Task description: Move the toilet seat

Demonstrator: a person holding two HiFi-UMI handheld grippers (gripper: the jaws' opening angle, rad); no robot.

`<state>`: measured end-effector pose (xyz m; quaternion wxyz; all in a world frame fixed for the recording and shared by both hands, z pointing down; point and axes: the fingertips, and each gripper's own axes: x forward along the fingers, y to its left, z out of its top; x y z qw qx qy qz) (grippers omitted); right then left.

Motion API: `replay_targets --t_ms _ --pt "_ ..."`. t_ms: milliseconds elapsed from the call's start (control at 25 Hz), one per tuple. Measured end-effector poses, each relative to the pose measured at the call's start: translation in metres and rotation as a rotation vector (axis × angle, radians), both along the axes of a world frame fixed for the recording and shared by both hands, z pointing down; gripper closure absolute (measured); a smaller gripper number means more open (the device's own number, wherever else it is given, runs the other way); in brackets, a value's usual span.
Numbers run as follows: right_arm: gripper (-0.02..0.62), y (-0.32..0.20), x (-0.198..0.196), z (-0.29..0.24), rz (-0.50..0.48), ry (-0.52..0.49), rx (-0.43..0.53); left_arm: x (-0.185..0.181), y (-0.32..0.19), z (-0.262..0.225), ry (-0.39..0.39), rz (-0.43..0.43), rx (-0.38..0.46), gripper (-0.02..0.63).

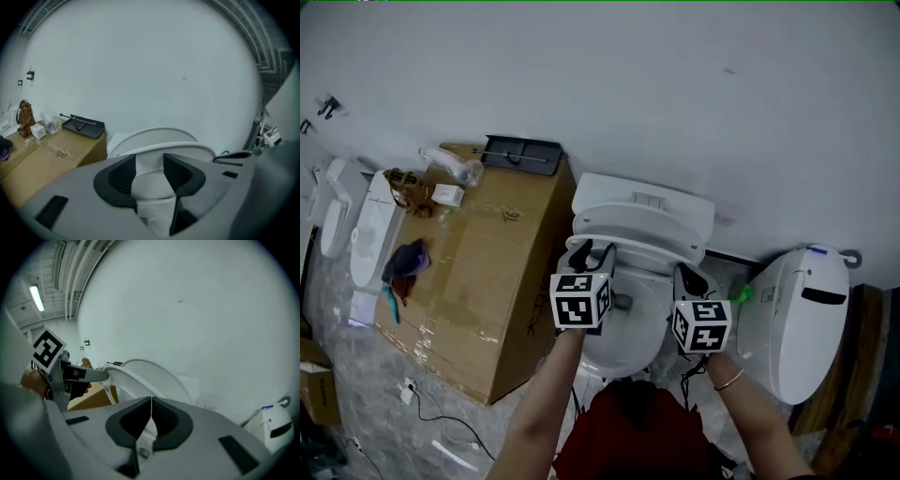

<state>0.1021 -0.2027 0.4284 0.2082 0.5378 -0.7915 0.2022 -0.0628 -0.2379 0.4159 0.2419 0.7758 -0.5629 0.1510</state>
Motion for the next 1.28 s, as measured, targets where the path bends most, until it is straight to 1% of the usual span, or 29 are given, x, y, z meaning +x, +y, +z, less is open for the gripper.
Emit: replay_targets --t_ms 160,400,1000,1200,1280 --pt "0.574 -0.019 0.005 0.002 0.038 0.002 -0.001 0.003 -0.019 0.0 -0.008 -0.007 0.012 0.403" --pt "0.574 -0.044 0.009 0.002 0.055 0.004 -0.003 0.008 -0.044 0.0 -0.01 -0.004 0.013 0.403" --pt "0.574 -0.068 0.008 0.011 0.074 0.009 -0.009 0.015 -0.068 0.005 -0.035 0.024 0.014 0.403" --pt "0.574 -0.064 0.01 0.011 0.077 -0.034 -0.014 0.015 -0.062 0.006 -0.033 0.03 0.009 0.403" --pt "0.574 -0.063 0.009 0.002 0.07 -0.062 0.003 0.014 -0.06 0.001 -0.035 0.035 0.02 0.409"
